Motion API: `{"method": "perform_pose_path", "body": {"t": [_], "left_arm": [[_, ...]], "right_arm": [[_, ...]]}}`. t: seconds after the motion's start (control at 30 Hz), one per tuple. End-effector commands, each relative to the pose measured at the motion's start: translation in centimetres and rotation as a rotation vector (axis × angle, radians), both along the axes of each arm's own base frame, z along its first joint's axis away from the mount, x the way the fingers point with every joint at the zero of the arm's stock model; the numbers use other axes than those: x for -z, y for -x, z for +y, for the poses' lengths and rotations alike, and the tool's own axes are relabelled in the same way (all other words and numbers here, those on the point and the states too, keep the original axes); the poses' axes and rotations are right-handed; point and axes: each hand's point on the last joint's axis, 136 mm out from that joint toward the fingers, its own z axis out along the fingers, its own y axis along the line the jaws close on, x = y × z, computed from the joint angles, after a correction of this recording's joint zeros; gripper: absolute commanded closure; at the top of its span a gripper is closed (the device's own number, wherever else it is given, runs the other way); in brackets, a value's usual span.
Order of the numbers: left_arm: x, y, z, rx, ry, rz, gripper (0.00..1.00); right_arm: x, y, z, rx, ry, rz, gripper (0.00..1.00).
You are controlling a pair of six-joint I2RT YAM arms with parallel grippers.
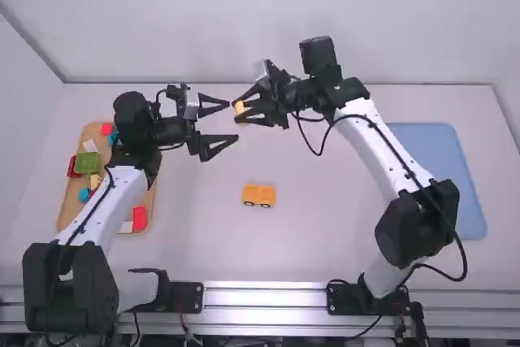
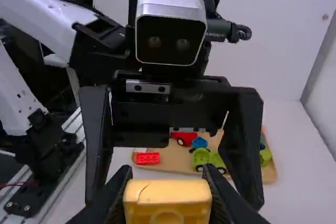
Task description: Assemble lego blocks to make yellow taxi
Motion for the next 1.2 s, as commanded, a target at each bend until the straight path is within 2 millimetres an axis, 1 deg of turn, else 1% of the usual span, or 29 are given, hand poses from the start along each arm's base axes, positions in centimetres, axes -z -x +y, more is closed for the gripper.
{"method": "perform_pose_path", "body": {"t": [0.0, 0.1, 0.23, 0.27, 0.33, 0.37, 0.4, 0.5, 0.57, 0.6, 0.77, 0.83, 0.97, 1.07, 1.17], "left_arm": [[-0.7, 0.7, -0.7, 0.054, 0.007, -0.009, 0.00], [-0.8, 0.6, -0.6, 0.045, 0.007, -0.013, 0.04], [-1.0, 0.6, -0.6, 0.049, 0.008, -0.022, 0.06], [-1.0, 0.6, -0.6, 0.050, 0.008, -0.028, 0.09], [-1.0, 0.6, -0.6, 0.050, 0.008, -0.027, 0.13], [-1.0, 0.6, -0.6, 0.050, 0.008, -0.027, 0.13], [-1.0, 0.6, -0.6, 0.050, 0.008, -0.027, 0.20], [-1.0, 0.7, -0.7, 0.053, 0.008, -0.027, 0.25], [-1.1, 1.2, -0.8, 0.086, 0.007, -0.037, 0.35], [-1.2, 1.6, -0.9, 0.105, 0.007, -0.046, 0.37], [-1.2, 1.8, -0.9, 0.119, 0.007, -0.050, 0.38], [-1.2, 1.8, -0.9, 0.117, 0.006, -0.053, 0.43], [-1.3, 1.8, -0.9, 0.117, 0.006, -0.059, 0.44], [-1.4, 1.8, -0.9, 0.117, 0.006, -0.064, 0.46], [-1.4, 1.8, -0.9, 0.117, 0.006, -0.069, 0.52]], "right_arm": [[-2.3, 1.2, 0.2, -0.034, -0.039, -0.050, 0.91], [-2.3, 1.2, 0.2, -0.036, -0.041, -0.053, 0.91], [-2.3, 1.7, 0.7, -0.050, -0.042, -0.054, 0.91], [-2.3, 1.9, 0.9, -0.056, -0.042, -0.058, 0.91], [-2.2, 1.7, 1.0, -0.045, -0.035, -0.064, 0.92], [-2.2, 1.7, 1.0, -0.042, -0.034, -0.064, 0.92], [-2.2, 1.6, 1.0, -0.037, -0.031, -0.066, 0.91], [-2.2, 1.9, 1.3, -0.047, -0.031, -0.066, 0.92], [-2.3, 1.6, 1.2, -0.040, -0.034, -0.068, 0.92], [-2.3, 1.5, 1.2, -0.037, -0.032, -0.057, 0.92], [-2.2, 1.4, 1.7, -0.032, -0.028, -0.058, 0.92], [-2.1, 1.1, 1.6, -0.018, -0.020, -0.059, 0.92], [-2.0, 1.4, 1.9, -0.024, -0.017, -0.058, 0.92], [-2.0, 1.3, 1.8, -0.020, -0.017, -0.057, 0.92], [-2.0, 1.2, 1.7, -0.017, -0.017, -0.058, 0.92]]}}
